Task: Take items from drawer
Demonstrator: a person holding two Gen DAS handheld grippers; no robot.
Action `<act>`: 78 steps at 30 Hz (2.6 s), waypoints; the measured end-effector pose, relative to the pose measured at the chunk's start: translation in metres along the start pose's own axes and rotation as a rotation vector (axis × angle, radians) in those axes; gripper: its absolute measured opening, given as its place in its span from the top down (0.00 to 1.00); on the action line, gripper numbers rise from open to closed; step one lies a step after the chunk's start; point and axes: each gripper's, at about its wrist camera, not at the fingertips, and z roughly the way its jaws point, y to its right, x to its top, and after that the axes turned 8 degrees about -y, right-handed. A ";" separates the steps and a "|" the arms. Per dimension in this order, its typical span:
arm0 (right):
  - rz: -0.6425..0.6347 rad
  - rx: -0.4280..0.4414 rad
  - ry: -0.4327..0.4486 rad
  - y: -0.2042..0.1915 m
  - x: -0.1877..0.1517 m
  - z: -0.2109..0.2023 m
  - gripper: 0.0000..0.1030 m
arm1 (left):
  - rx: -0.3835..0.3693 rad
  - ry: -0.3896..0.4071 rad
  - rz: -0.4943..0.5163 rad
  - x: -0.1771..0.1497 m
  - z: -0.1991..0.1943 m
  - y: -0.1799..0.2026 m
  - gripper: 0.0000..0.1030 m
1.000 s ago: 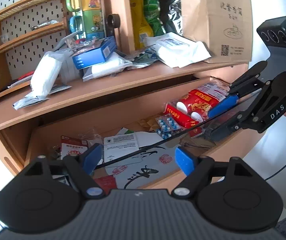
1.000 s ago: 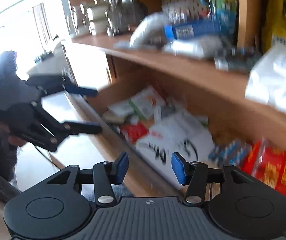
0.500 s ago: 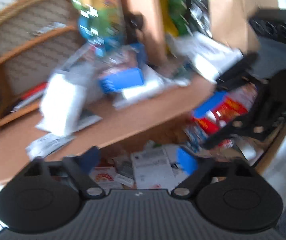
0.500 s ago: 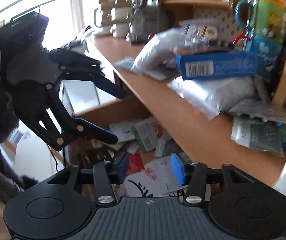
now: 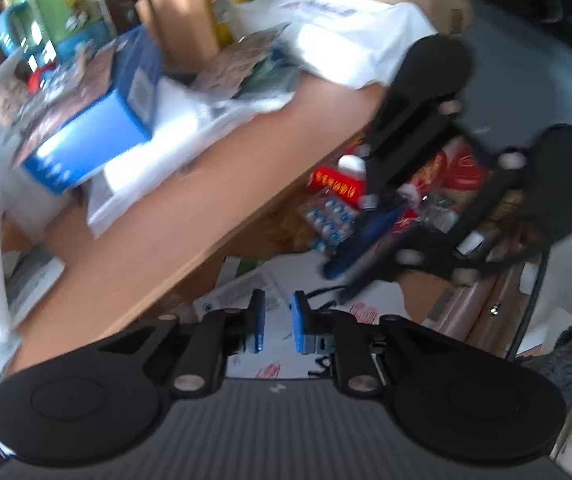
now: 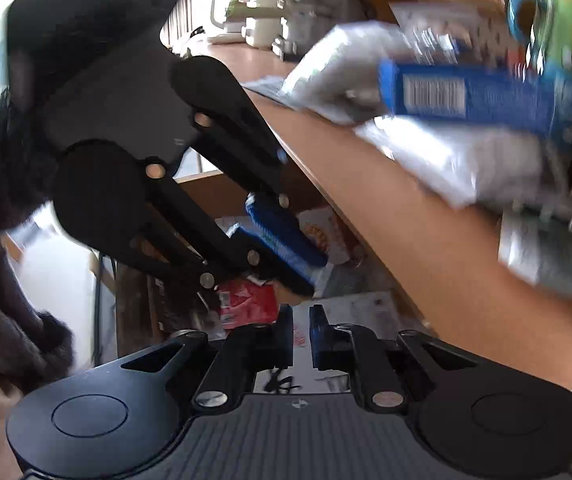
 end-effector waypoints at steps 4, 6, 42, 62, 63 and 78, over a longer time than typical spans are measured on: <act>-0.129 0.049 0.089 -0.006 -0.018 0.015 1.00 | -0.002 -0.004 0.030 0.002 0.006 0.001 0.86; -0.122 0.062 0.101 -0.008 -0.026 0.024 0.99 | 0.001 -0.010 0.089 0.001 0.008 0.005 0.86; -0.282 -0.166 -0.083 -0.026 -0.041 0.067 0.82 | -0.067 -0.171 0.345 -0.030 0.088 -0.006 0.51; -0.036 -0.073 -0.078 0.009 -0.038 0.103 0.06 | -0.057 -0.198 0.337 -0.049 0.117 0.000 0.33; 0.008 -0.049 -0.085 0.015 -0.039 0.107 0.03 | -0.054 -0.193 0.342 -0.048 0.115 0.001 0.32; -0.210 0.095 -0.187 0.000 -0.021 0.109 0.69 | -0.022 -0.200 0.353 -0.051 0.122 0.003 0.17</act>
